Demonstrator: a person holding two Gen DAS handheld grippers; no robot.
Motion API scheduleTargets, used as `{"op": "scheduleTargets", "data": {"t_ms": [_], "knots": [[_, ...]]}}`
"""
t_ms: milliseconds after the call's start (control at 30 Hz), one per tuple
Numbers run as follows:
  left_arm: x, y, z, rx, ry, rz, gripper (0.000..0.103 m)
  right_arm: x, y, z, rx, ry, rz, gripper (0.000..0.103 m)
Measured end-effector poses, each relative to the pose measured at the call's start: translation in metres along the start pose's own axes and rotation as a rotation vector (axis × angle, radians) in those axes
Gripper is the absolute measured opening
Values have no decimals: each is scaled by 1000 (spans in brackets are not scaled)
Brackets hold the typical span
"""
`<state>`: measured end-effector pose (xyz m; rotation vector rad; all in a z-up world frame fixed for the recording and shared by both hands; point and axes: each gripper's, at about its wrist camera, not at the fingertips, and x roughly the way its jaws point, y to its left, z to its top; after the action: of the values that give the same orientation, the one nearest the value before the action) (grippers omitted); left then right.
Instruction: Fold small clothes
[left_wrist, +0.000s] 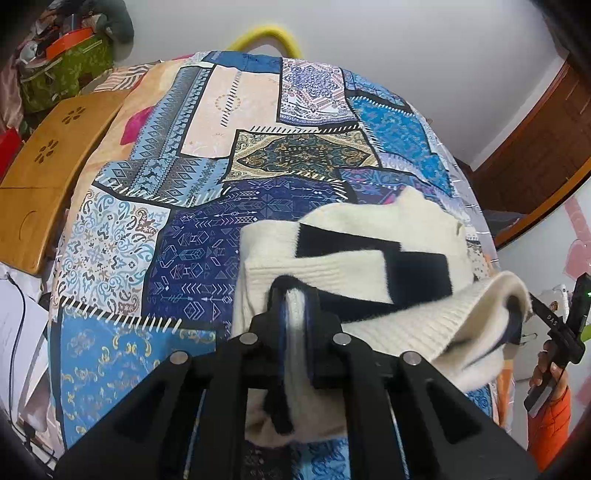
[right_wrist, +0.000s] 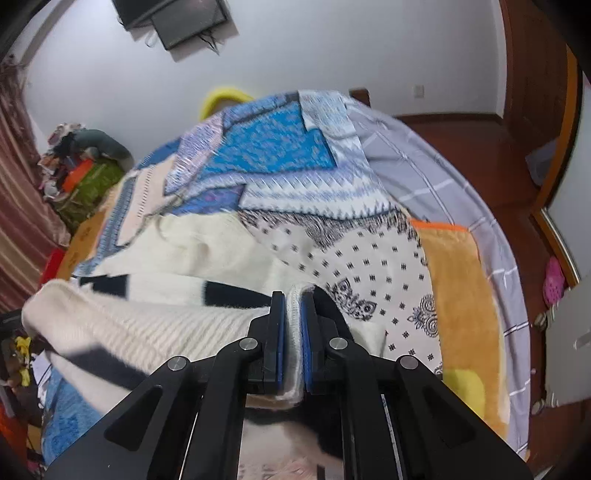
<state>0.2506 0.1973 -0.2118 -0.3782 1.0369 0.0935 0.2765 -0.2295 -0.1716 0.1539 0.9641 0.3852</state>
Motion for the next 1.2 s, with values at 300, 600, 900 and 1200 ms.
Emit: {"op": "scheduleTargets", "data": {"t_ms": [300, 600, 900, 1200], "knots": [[-4, 15, 12, -21, -36, 56, 39, 14, -10, -4, 18, 42, 0, 8], [-31, 34, 17, -43, -94, 104, 55, -28, -19, 16, 45, -76, -13, 33], [-19, 30, 11, -20, -39, 105, 55, -27, -26, 15, 28, -55, -43, 37], [5, 2, 27, 51, -7, 77, 55, 5, -36, 7, 46, 33, -28, 47]]}}
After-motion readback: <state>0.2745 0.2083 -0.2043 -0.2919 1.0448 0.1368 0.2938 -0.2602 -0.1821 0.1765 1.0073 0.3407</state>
